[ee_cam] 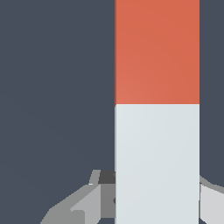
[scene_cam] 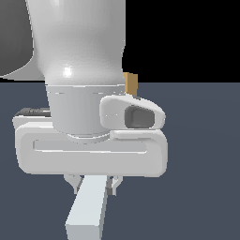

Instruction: Insert the peg into the horizontal hole in a box.

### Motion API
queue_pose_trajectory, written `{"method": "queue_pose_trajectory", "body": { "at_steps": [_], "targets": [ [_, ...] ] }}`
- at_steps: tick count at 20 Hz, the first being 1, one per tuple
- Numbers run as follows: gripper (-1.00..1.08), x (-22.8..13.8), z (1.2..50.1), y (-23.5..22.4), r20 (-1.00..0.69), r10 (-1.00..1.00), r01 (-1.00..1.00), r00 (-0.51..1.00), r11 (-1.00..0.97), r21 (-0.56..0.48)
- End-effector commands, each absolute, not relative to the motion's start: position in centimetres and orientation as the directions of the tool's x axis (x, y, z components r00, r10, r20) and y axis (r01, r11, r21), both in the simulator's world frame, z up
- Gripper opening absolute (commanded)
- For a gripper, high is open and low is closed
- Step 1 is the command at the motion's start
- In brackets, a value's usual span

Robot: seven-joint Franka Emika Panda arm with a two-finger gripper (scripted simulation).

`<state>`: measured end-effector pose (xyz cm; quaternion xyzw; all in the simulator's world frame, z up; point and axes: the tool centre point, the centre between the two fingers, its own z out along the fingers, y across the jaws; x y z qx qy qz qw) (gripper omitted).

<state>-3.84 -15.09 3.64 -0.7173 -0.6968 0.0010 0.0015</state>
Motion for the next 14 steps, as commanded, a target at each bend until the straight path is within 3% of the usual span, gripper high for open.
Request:
{"method": "queue_pose_trajectory", "body": {
  "at_steps": [1, 14],
  "targets": [
    [-1.00, -5.0, 4.1, -13.4, 0.000, 0.999, 0.999, 0.054, -0.054, 0.000],
    [-1.00, -11.2, 5.7, -3.1, 0.000, 0.979, 0.979, 0.203, -0.203, 0.000]
  ]
}}
